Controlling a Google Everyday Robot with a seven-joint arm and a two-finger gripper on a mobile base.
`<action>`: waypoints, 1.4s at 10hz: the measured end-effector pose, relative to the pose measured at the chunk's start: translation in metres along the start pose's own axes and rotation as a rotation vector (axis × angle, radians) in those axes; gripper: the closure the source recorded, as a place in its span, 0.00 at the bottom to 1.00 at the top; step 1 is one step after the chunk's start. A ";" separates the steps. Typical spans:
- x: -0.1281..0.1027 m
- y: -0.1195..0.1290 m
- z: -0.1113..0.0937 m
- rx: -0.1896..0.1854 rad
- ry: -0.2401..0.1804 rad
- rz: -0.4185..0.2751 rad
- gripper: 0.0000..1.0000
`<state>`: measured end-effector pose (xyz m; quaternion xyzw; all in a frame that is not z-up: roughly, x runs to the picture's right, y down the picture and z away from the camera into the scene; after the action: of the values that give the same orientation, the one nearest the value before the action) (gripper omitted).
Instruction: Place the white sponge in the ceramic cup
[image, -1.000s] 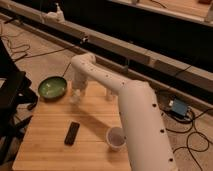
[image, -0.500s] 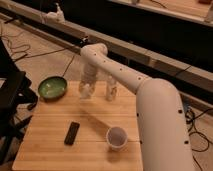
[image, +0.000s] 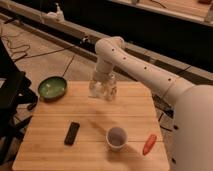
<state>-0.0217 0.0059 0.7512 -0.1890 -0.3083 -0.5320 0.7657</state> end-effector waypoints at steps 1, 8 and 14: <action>-0.014 0.010 -0.008 -0.006 0.008 0.017 1.00; -0.080 0.038 -0.029 -0.027 0.033 0.065 1.00; -0.080 0.037 -0.029 -0.026 0.033 0.063 1.00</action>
<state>0.0007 0.0570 0.6773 -0.2000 -0.2827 -0.5148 0.7843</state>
